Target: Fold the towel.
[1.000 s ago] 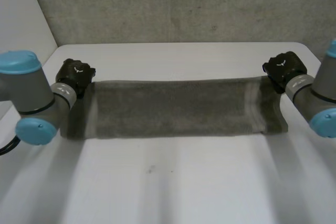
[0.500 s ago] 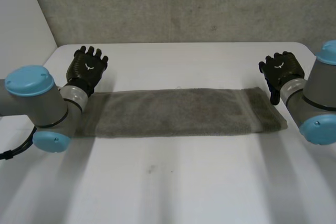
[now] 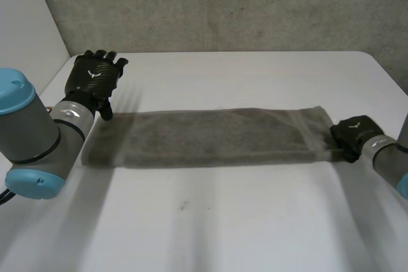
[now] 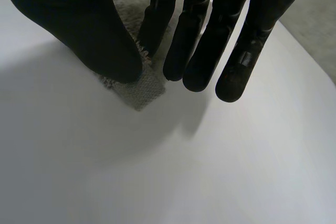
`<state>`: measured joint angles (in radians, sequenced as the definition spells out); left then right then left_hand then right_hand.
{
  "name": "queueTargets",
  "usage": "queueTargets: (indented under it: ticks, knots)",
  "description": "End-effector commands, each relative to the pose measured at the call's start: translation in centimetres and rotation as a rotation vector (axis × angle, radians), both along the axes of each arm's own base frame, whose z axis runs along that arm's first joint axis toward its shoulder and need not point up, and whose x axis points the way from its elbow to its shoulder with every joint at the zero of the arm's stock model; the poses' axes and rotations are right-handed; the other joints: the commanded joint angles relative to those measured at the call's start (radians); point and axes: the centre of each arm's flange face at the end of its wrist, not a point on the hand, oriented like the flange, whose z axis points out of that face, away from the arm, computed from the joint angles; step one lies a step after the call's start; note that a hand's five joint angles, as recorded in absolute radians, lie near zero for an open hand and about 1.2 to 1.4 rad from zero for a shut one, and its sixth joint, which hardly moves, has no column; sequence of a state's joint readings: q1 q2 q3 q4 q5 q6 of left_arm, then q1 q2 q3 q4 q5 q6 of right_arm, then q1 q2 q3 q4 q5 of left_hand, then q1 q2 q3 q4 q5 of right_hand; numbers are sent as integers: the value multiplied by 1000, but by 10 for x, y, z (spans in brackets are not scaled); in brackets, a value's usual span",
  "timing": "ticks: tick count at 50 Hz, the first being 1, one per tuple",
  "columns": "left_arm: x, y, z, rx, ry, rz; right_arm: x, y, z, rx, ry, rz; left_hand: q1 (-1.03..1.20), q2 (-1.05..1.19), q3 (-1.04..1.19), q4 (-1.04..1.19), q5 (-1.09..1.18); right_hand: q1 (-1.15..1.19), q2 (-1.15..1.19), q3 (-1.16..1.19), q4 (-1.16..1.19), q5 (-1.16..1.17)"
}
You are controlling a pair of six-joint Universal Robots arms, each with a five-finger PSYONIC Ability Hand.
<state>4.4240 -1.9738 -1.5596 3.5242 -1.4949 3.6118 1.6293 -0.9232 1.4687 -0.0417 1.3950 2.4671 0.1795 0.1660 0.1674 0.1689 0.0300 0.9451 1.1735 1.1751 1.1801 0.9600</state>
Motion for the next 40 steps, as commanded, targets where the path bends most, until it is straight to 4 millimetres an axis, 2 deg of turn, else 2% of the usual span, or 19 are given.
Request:
queueTargets:
  ticks: [1,3,10,15,17,19,20,22,23,24,25,27,28,30,31,33,36,38,40]
  knots:
    - [2,3,5,-7,0,5,-46,-24,38,-137,31,-159,-5,9,7,6,-30,451,223,221,216,262]
    - [3,5,9,-12,3,5,-59,-28,57,-188,73,-176,-5,9,7,6,-30,451,223,221,216,262]
    - [7,19,23,-37,14,5,-94,-35,72,-218,277,-204,-5,9,7,6,-30,451,223,221,216,262]
    - [9,24,26,-42,15,7,-83,-40,86,-275,234,-207,-5,9,7,6,-30,451,223,221,216,262]
    - [9,26,27,-42,15,5,-65,-38,95,-304,163,-185,-5,9,7,6,-30,451,223,221,216,262]
    - [9,28,29,-46,18,5,-18,-26,116,-371,-5,-87,-5,9,7,6,-30,451,223,221,216,262]
    - [9,28,29,-46,18,5,-18,-26,116,-371,-6,-87,-5,9,7,6,-30,451,223,221,216,262]
    - [9,28,31,-50,19,7,34,-4,131,-402,-151,68,-5,9,7,6,-30,451,223,221,216,262]
    - [10,29,32,-53,20,8,34,-4,131,-402,-152,69,-5,9,7,6,-30,451,223,221,216,262]
    - [10,29,33,-57,21,8,61,10,132,-401,-203,160,-5,9,7,6,-30,451,223,221,216,262]
    - [10,29,33,-57,21,8,61,10,132,-401,-203,161,-5,9,7,6,-30,451,223,221,216,262]
    - [11,30,37,-66,25,11,116,44,129,-389,-278,346,-5,9,7,6,-30,451,223,221,216,262]
    - [11,30,37,-66,25,11,117,44,129,-389,-278,347,-5,9,7,6,-30,451,223,221,216,262]
    - [11,31,38,-68,28,11,171,88,111,-358,-308,532,-5,9,7,6,-30,451,223,221,216,262]
    - [11,32,37,-64,30,11,171,89,111,-358,-309,533,-5,9,7,6,-30,451,223,221,216,262]
    - [11,33,35,-57,32,10,209,125,92,-324,-334,662,-5,9,7,6,-30,451,223,221,216,262]
    - [11,34,33,-47,40,8,220,136,78,-296,-333,697,-5,9,7,6,-30,451,223,221,216,262]
    - [10,34,30,-37,42,6,239,152,48,-234,-321,748,-5,9,7,6,-30,451,223,221,216,262]
    - [10,34,28,-29,40,7,246,160,37,-208,-313,768,-5,9,7,6,-30,451,223,221,216,262]
